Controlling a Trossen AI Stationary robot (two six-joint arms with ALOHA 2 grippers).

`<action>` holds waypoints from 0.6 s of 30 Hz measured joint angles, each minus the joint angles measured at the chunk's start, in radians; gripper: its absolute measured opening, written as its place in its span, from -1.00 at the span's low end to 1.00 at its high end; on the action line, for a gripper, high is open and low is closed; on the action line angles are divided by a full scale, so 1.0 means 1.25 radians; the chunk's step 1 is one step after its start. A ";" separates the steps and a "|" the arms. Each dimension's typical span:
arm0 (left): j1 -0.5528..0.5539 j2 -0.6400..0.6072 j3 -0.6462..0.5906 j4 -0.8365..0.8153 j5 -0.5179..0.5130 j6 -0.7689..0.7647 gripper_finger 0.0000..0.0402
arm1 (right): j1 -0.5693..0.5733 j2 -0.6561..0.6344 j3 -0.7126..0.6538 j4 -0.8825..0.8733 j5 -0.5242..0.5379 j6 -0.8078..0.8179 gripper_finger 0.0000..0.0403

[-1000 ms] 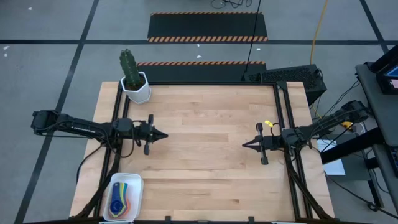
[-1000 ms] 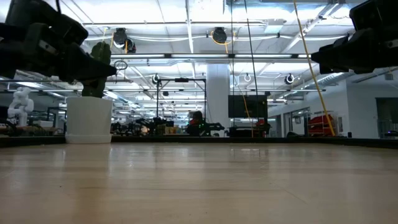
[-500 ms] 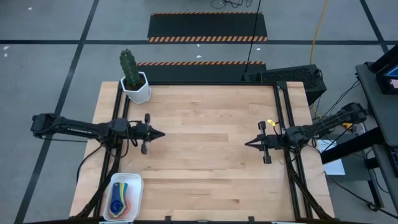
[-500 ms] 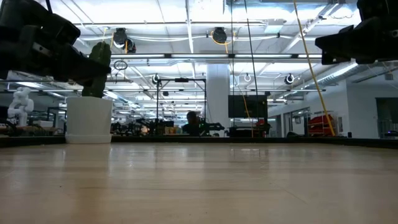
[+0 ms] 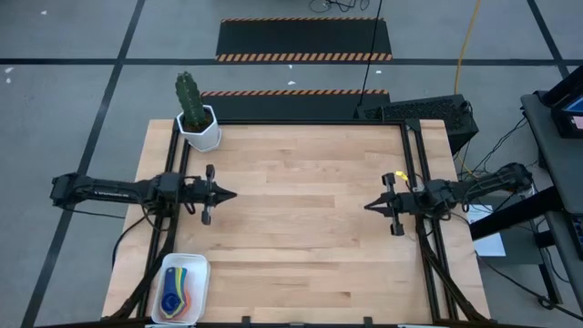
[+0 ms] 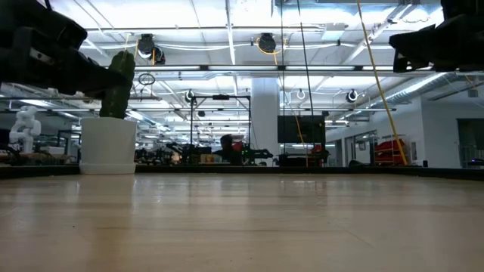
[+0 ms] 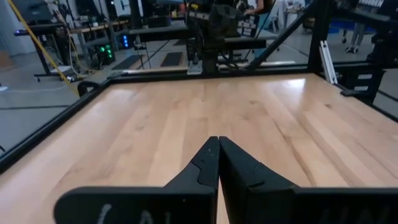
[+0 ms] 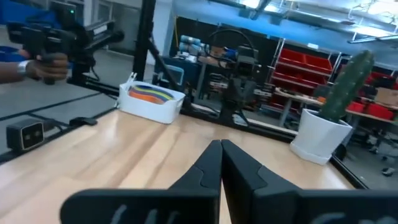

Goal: Nest measuring cups in basket
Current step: Return to Home Position

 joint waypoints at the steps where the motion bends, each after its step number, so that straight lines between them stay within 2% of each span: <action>1: 0.000 -0.007 0.000 0.000 0.000 0.000 -0.96 | -0.009 -0.014 0.000 -0.011 -0.005 0.004 -1.00; 5: 0.000 -0.028 0.000 -0.004 0.000 -0.002 -0.97 | -0.031 -0.071 0.000 -0.061 -0.061 0.002 -1.00; 14: 0.000 -0.031 0.000 -0.004 0.000 -0.007 -0.93 | -0.072 -0.186 0.000 -0.174 -0.061 -0.013 -1.00; 18: 0.000 -0.031 0.000 -0.004 0.000 -0.001 -0.98 | -0.104 -0.188 0.000 -0.201 -0.078 -0.013 -1.00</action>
